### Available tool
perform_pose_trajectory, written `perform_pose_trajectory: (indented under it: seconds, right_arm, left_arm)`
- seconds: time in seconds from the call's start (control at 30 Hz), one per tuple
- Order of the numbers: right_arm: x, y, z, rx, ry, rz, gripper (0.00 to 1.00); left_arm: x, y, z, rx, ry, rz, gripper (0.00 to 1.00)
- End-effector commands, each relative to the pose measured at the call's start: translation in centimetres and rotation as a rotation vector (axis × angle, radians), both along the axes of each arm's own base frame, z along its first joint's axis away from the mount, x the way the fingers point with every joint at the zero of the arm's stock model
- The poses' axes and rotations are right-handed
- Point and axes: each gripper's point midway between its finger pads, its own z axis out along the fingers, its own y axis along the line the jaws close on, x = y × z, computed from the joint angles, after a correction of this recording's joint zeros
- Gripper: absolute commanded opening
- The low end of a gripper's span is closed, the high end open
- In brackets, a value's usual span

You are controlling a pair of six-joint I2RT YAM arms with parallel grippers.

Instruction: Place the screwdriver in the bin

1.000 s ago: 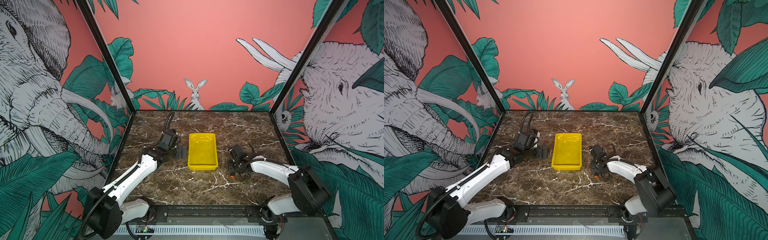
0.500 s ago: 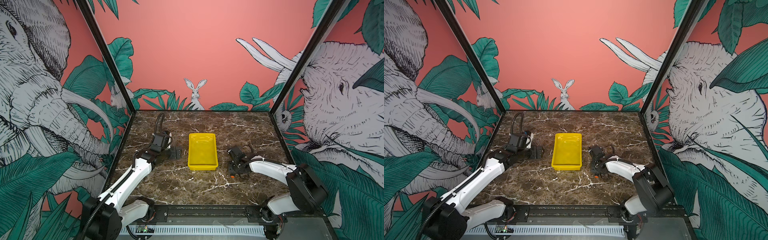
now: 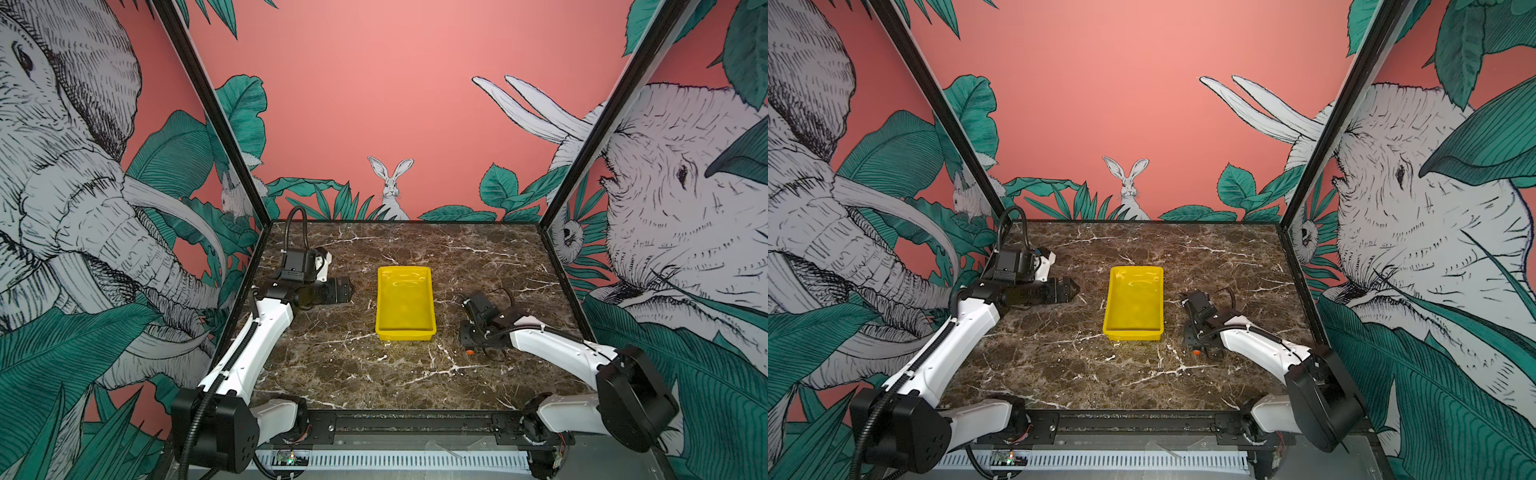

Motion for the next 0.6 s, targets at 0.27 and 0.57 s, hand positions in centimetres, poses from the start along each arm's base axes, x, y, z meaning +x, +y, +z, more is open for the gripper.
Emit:
perform_pose_trajectory:
  seconds: [0.27,0.57]
  right_arm:
    - [-0.2,-1.3,3.5,-0.092,-0.029,0.058,0.22]
    - [2.2,0.4,9.1,-0.079,-0.114,0.132,0.22]
  left_arm:
    - [-0.4,-0.9,-2.0,-0.008,0.107,-0.096,1.0]
    - [0.2,0.1,-1.1,-0.069,0.078,-0.055,1.0]
